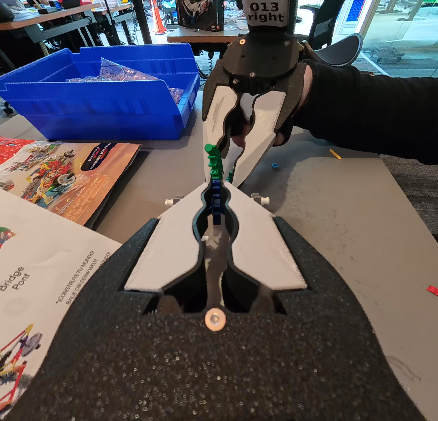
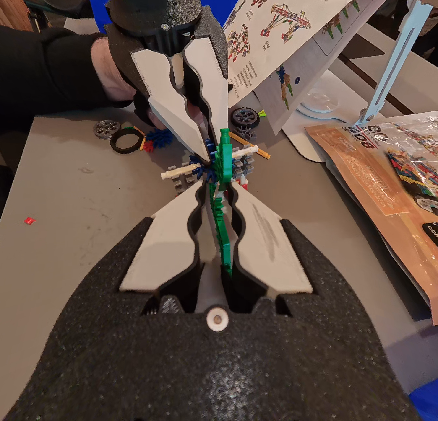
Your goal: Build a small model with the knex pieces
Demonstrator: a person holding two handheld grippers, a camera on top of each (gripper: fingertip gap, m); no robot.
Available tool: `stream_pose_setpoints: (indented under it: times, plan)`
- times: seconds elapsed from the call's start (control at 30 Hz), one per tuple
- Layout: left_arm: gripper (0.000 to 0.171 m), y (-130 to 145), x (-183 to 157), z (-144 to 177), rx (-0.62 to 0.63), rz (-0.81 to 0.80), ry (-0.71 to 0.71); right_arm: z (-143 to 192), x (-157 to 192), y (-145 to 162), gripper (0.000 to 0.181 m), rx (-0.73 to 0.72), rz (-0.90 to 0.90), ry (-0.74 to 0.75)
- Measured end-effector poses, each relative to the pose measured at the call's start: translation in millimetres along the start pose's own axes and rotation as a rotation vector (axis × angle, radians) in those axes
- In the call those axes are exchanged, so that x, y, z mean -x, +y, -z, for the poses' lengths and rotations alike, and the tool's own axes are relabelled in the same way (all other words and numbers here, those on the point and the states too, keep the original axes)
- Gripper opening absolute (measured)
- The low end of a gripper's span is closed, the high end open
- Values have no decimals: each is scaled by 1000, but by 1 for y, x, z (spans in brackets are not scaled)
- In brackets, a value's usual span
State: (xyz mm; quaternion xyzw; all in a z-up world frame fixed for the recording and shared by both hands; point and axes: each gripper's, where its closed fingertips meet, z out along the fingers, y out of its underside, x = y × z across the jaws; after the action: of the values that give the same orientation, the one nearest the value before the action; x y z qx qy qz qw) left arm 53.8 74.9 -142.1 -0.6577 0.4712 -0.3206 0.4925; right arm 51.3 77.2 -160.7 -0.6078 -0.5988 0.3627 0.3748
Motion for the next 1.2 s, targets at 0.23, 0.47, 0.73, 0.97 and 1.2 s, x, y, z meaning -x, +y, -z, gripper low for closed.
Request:
stream_pose_setpoints:
  times: [0.23,0.47,0.73,0.97,1.2]
  plan:
    - [5,1,0,1,55,-43,-18,-1,0,0,18,19,25,25]
    - [6,6,-1,-5,68,-44,-26,-2,1,2,18,37,38,29]
    - [24,4,-2,10,61,-45,-37,-1,0,18,23,111,40,23]
    - [49,6,-11,19,93,-34,3,-8,-1,40,11,223,79,36]
    - [63,33,-20,16,236,-8,17,-6,-6,41,10,226,75,54]
